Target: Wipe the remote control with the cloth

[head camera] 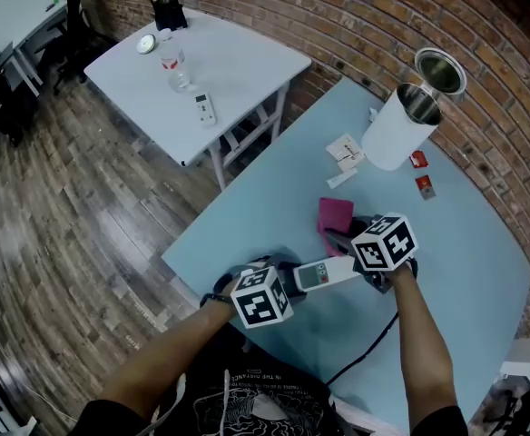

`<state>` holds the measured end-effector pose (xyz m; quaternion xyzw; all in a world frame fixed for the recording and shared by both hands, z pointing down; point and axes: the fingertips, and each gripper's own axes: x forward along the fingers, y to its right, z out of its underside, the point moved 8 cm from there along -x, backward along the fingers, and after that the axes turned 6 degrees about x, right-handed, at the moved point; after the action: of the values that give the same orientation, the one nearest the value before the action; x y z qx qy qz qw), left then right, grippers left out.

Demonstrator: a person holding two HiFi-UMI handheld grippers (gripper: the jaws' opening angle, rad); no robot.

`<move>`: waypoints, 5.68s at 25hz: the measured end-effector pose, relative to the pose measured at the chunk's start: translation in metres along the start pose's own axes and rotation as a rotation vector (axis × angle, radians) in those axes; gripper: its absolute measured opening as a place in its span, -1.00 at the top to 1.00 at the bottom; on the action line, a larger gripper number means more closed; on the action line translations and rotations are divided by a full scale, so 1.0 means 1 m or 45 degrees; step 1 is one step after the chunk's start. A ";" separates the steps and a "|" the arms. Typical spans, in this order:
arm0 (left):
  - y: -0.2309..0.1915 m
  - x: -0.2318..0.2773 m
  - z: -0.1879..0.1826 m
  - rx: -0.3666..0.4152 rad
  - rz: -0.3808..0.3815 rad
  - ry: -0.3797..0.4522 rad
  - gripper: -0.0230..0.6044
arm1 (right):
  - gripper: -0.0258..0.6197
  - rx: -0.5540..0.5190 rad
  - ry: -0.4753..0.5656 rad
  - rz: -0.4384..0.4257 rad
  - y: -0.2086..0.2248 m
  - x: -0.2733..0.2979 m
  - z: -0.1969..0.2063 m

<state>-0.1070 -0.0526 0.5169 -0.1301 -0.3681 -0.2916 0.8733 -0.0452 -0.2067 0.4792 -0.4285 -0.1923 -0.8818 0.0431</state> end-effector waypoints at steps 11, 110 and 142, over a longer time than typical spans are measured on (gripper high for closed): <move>0.000 0.000 0.000 -0.007 -0.002 -0.001 0.09 | 0.71 -0.053 -0.036 -0.143 -0.037 0.025 -0.009; 0.005 0.010 -0.006 -1.967 1.156 0.766 0.16 | 0.71 0.304 0.977 0.350 -0.151 -0.077 0.104; 0.011 0.003 -0.009 -1.037 0.159 0.131 0.17 | 0.71 0.583 0.984 0.468 -0.107 -0.105 0.162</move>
<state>-0.0932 -0.0489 0.5121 -0.4723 -0.1698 -0.3661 0.7836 0.1148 -0.0564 0.4561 -0.0760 -0.2723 -0.8892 0.3597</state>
